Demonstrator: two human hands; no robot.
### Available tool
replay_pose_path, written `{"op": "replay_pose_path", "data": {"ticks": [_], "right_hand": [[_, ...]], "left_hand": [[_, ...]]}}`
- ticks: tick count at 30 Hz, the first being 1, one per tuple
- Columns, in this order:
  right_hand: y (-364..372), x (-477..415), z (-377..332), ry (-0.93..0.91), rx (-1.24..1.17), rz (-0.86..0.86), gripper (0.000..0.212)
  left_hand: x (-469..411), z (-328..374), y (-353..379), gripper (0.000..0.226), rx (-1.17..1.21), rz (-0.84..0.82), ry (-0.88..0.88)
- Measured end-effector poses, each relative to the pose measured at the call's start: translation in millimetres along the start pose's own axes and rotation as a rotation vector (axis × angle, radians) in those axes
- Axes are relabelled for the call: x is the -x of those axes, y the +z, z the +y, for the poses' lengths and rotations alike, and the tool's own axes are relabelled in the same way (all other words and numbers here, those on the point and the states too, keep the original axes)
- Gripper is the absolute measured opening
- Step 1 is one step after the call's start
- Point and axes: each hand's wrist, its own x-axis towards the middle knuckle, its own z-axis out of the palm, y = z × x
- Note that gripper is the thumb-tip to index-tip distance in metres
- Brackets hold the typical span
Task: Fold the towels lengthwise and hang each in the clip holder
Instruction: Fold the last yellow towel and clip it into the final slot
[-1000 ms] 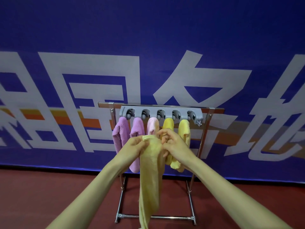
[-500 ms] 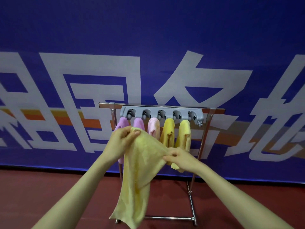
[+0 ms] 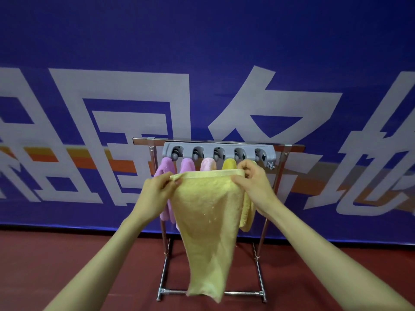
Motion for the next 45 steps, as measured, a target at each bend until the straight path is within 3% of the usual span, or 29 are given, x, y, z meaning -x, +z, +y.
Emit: {"op": "replay_pose_path", "data": {"ticks": [4,12,18,24,30,37,45], "right_hand": [[-10,-1,2,0.076,0.107,-0.174,0.028],[-21,-1,3,0.102,0.292,-0.257,0.022],[-26,1,4,0.133,0.219,-0.472,0.033],[-21,2,-4,0.164,0.357,-0.728,0.044],[-16,3,-14,0.342,0.238,-0.718,0.05],[-12,8,-21,0.136,0.295,-0.746,0.038],[-4,8,-23,0.075,0.195,-0.492,0.019]], "left_hand": [[2,1,0,0.038,-0.017,0.006,-0.007],[9,20,12,0.039,0.096,-0.02,-0.009],[7,25,15,0.038,0.09,-0.056,0.029],[9,31,13,0.037,0.096,-0.098,0.041],[13,36,6,0.042,0.119,-0.091,0.033],[18,45,1,0.042,0.136,-0.075,0.032],[20,44,11,0.044,0.194,-0.107,0.001]]}}
